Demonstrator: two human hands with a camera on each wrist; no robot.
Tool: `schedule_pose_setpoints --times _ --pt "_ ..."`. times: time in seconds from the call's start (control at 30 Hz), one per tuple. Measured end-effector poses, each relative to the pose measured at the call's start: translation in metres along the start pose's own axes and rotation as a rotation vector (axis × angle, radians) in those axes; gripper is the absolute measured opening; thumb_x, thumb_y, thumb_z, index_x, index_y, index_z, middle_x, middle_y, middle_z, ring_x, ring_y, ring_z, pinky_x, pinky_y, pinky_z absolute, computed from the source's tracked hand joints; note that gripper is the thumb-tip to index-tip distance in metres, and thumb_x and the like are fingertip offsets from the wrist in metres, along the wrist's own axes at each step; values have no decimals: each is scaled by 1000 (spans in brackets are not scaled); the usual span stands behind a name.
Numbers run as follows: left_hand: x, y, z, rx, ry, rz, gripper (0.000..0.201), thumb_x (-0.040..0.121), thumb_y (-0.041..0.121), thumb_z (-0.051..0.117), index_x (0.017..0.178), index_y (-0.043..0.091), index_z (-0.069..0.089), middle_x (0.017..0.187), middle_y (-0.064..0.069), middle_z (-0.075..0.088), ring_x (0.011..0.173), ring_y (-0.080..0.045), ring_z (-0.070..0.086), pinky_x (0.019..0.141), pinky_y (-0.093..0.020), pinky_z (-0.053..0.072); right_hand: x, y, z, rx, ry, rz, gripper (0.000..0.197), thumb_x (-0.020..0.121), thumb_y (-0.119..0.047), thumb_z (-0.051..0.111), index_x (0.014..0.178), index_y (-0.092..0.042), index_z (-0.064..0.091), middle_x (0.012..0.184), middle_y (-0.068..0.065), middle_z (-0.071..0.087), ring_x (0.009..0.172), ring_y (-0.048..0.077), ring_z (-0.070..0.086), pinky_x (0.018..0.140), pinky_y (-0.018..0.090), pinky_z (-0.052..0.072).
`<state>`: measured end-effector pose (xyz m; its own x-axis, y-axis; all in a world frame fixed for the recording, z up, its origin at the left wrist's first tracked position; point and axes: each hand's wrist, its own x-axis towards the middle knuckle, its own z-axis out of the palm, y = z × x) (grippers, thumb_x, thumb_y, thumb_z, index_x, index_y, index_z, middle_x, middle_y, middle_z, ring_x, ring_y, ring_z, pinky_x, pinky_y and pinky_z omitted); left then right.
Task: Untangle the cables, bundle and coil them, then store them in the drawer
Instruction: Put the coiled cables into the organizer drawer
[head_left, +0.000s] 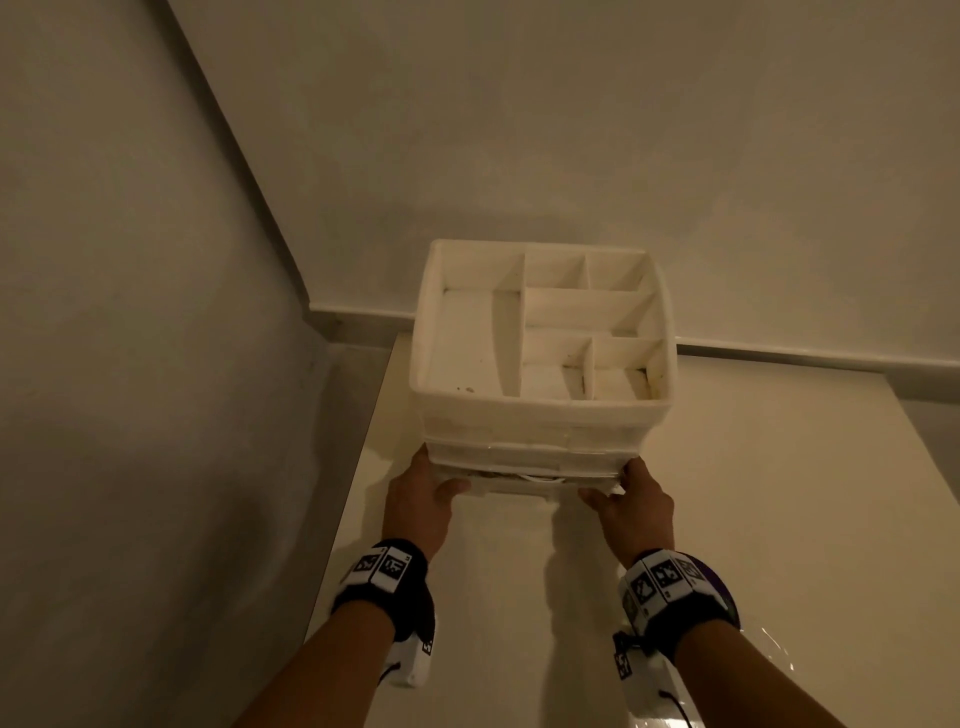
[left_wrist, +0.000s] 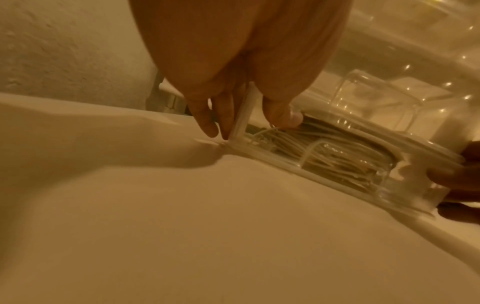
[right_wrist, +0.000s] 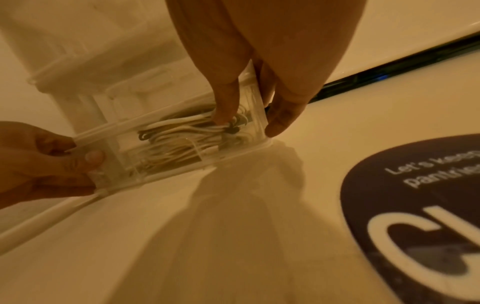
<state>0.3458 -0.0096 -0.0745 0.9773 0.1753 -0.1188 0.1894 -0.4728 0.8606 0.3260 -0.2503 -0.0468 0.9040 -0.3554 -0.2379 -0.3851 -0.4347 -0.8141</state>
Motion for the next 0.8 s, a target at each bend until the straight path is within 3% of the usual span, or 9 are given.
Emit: schedule_pose_setpoints --times 0.37,0.67,0.8 --pt "10 -2 6 78 103 -14 38 83 24 74 111 5 60 102 -13 71 94 -28 66 80 -33 54 -2 -6 11 -59 97 42 39 83 -22 71 119 -16 57 113 9 70 108 32 61 91 33 46" --pt "17 -2 5 91 76 -12 39 83 23 73 112 1 58 102 -15 70 94 -29 66 81 -34 54 0 -8 11 -53 91 56 40 84 -23 70 121 -18 57 111 9 70 107 32 62 90 34 46" --pt "9 -5 2 52 21 -6 46 86 23 71 124 4 53 112 -13 68 103 -27 64 86 -26 48 -6 -7 6 -102 -19 14 48 85 -24 69 129 -17 51 120 7 67 112 30 60 94 35 46"
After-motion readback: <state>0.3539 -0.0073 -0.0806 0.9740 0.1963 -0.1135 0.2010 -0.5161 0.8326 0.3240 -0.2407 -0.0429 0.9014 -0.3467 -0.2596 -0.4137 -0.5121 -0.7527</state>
